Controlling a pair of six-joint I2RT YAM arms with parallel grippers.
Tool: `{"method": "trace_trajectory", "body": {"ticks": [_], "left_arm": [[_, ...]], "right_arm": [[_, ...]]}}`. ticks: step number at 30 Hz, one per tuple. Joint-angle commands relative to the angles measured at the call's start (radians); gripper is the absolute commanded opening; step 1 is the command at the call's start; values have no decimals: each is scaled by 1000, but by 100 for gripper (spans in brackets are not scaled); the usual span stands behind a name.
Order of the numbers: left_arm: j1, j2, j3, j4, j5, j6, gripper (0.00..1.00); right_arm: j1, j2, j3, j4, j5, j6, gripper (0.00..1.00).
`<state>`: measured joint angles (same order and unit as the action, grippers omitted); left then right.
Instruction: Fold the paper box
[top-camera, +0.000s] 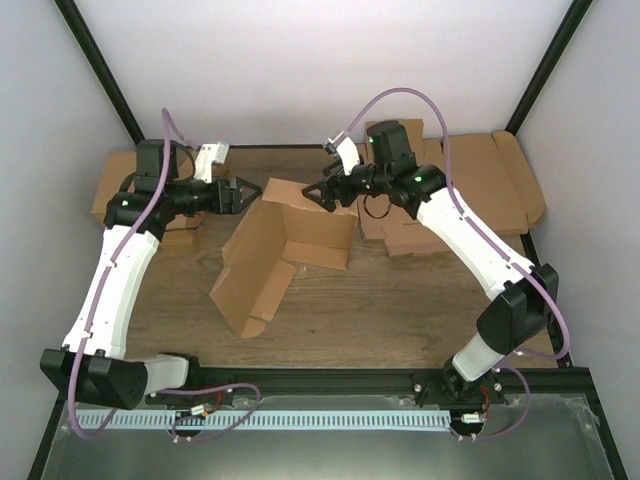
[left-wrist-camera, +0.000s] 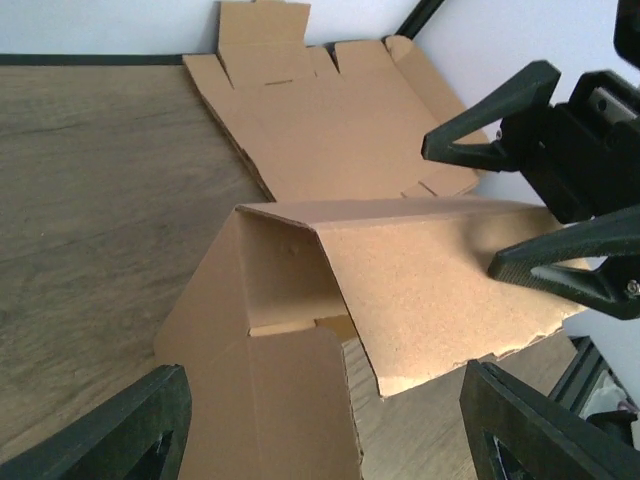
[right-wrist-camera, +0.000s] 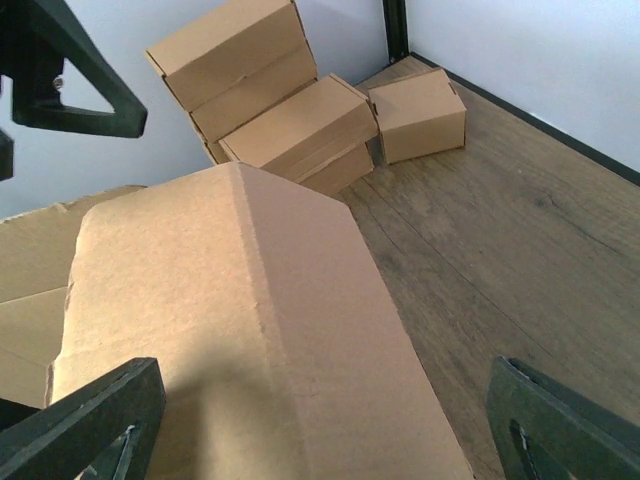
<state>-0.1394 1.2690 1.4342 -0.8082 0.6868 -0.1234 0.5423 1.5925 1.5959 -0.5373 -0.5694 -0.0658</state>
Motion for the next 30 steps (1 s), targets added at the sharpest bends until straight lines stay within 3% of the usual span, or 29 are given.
{"method": "trace_trajectory", "body": {"ticks": [1,12,20,30], "left_arm": [[-15,-24,-25,-68,-66,58,77],[-33,-24,-96,-54,-66,54,62],[-34,-31,-115,-25,-35,34,55],[-34,-3,-113,-10,30,22,41]], "right_arm": [[38,31,64,-51,78,-40,91],[134,7,-16,-7,337,-91,88],[201,-65,-113,69,523,-220,87],[253,-101,-176,116,621,-309,83]]}}
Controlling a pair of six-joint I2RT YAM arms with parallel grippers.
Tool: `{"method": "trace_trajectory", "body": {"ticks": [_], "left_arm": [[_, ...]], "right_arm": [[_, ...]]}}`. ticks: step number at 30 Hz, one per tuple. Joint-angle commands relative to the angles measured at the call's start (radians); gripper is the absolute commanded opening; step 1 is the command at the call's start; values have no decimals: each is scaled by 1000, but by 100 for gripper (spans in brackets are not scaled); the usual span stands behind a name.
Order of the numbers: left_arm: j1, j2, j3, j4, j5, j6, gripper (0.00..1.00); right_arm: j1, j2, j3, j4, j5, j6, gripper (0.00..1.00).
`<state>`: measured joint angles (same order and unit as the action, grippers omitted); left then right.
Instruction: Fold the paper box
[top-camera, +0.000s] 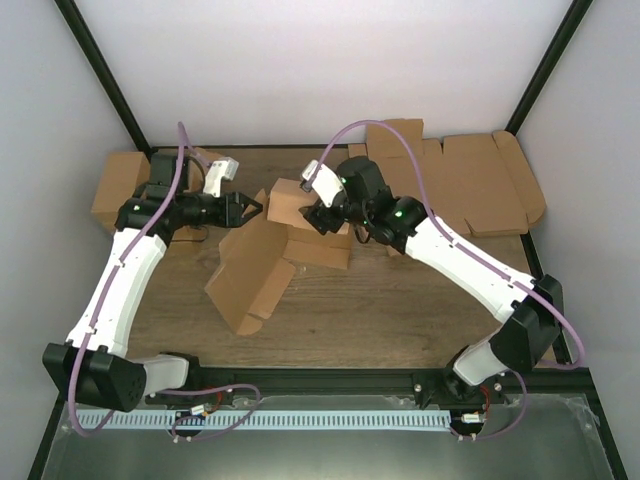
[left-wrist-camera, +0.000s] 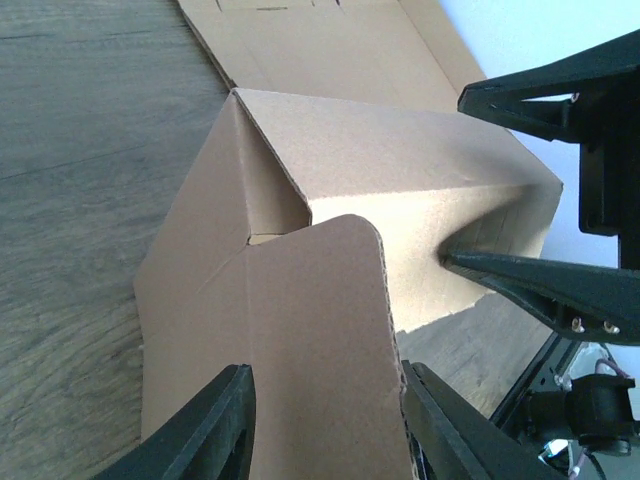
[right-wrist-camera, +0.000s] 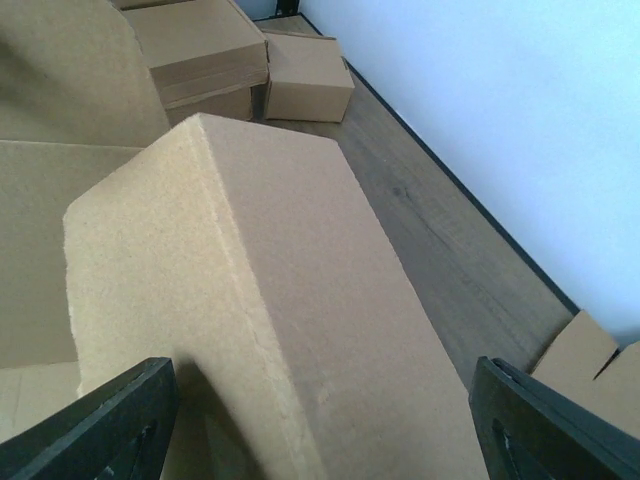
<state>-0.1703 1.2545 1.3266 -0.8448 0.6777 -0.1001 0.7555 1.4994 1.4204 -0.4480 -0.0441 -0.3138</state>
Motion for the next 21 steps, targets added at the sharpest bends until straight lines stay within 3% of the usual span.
{"method": "trace_trajectory", "body": {"ticks": [1,9,21], "left_arm": [[-3,13,-6,30,39,-2,39],[-3,35,-6,44,104,-10,29],[-5,37,-37,108,223,-43,26]], "right_arm": [[46,1,-1,20,113,-64,83],[77,42,8,-8,201,-85,81],[127,114,28,-20,394,-112,72]]}}
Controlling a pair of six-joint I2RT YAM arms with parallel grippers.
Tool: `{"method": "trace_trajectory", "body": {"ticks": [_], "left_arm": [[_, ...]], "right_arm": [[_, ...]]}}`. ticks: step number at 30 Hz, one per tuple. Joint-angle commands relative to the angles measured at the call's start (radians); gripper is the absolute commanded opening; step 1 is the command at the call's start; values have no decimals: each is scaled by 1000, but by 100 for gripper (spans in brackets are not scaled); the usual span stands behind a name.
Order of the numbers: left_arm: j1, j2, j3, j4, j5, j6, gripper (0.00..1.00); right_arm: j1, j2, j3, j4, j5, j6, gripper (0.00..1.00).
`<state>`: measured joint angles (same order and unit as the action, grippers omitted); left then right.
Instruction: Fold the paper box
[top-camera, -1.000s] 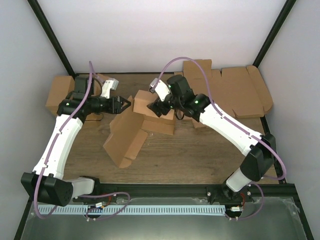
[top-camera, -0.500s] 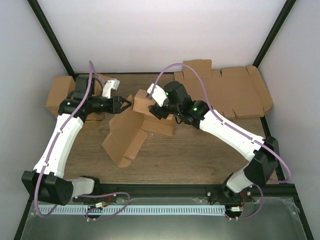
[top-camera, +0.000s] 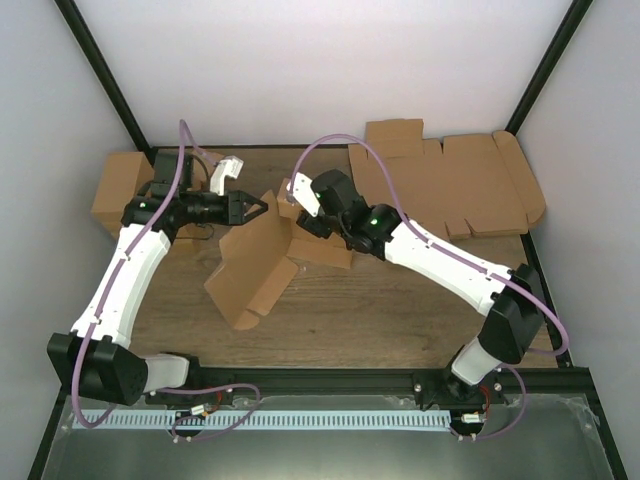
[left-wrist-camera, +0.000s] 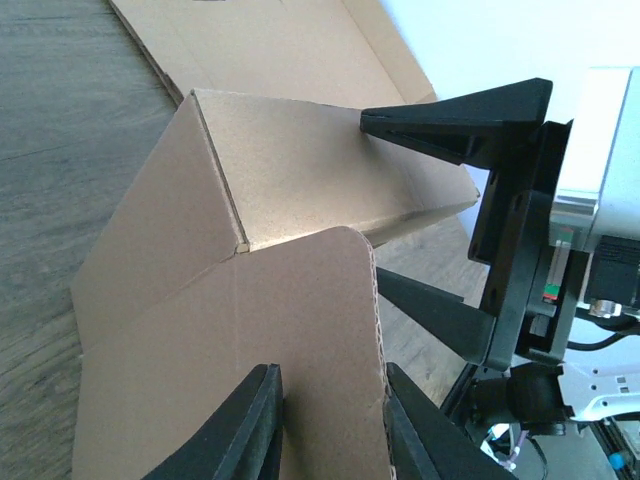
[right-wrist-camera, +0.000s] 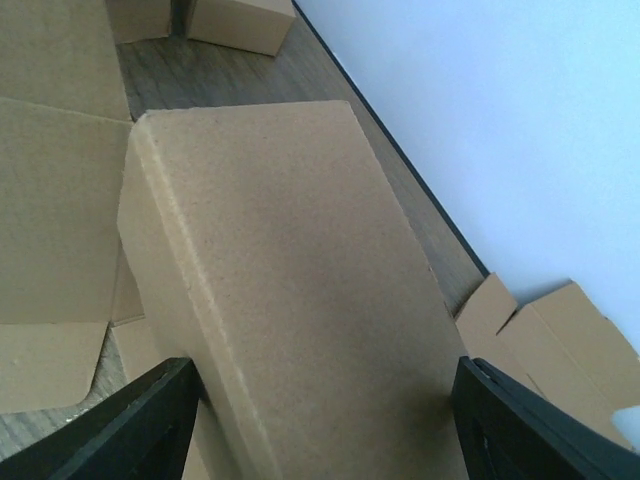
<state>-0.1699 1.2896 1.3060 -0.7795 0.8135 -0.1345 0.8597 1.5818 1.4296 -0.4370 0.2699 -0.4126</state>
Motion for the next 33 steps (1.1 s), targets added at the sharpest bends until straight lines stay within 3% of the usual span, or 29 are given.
{"method": "trace_trajectory", "body": {"ticks": [1,7,20,24,33], "left_arm": [[-5,2,-18,48,90,-10,26],[-5,3,-18,56,99,-14,26],[-4,-17,-14,92,145,-51,27],[-5,-35,-18,117,158,-79,31],[-3,-125,97,141,135,-179,79]], "right_arm": [[26,35,19,-27,98,-15,71],[40,60,3,-5,180,-40,63],[67,46,-127,233,292,-134,33],[73,40,-171,327,324,-168,25],[73,-9,-205,403,325,-172,16]]}}
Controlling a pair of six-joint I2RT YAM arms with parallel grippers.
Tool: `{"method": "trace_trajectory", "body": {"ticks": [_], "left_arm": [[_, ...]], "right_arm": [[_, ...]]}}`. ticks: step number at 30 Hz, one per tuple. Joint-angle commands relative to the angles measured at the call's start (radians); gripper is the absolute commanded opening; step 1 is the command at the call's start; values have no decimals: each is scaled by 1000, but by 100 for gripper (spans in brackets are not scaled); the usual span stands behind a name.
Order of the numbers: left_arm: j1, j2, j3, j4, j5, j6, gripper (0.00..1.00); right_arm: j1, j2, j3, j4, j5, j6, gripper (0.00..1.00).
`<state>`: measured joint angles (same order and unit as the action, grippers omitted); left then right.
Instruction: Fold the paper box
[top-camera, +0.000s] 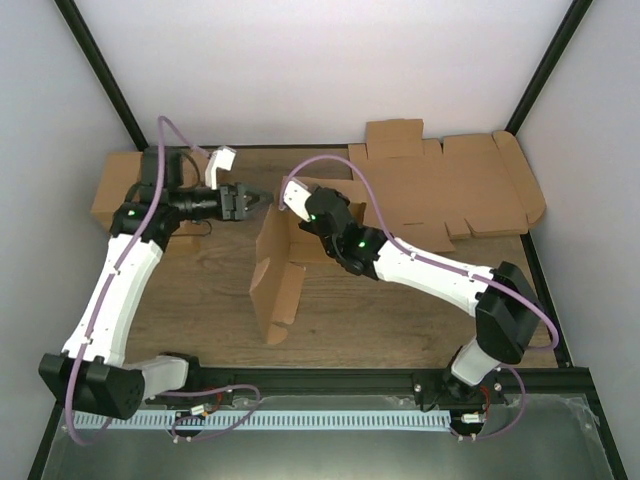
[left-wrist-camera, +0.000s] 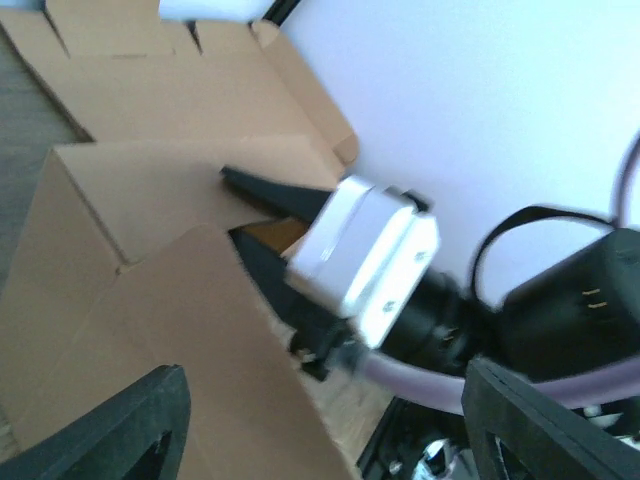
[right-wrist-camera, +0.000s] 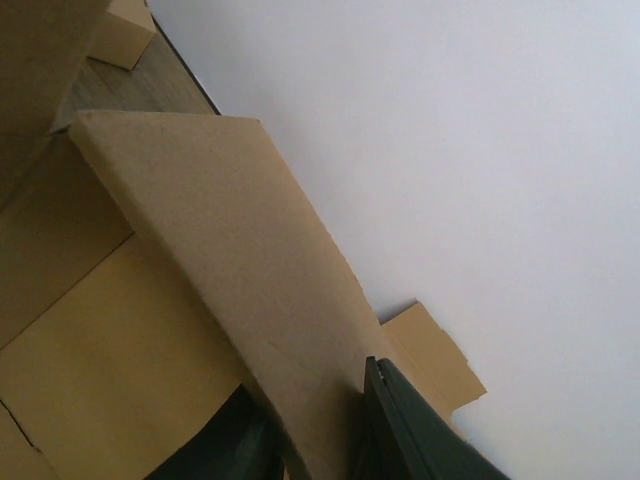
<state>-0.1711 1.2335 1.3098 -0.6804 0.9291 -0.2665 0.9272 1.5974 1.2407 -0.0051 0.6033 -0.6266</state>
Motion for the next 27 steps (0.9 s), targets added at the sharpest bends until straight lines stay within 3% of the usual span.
{"method": "trace_trajectory", "body": {"ticks": [1,9,13,18,21,27], "left_arm": [[-1,-81,125,37,9,-54,81],[4,-128,449,-123,-259,-6,84],[4,-172,498,-153,-405,29,89],[4,-167,500,-186,-434,44,90],[4,-151,483,-210,-433,49,90],[4,-175,391,-200,-476,62,90]], "right_arm": [[4,-37,-10,-32,-18,58,16],[-78,-100,181,-265,-240,325,16],[-191,-62,355,-471,-418,500,13],[-281,33,521,-710,-573,651,13],[-310,39,449,-751,-611,711,13],[-366,-38,32,-577,-859,818,14]]}}
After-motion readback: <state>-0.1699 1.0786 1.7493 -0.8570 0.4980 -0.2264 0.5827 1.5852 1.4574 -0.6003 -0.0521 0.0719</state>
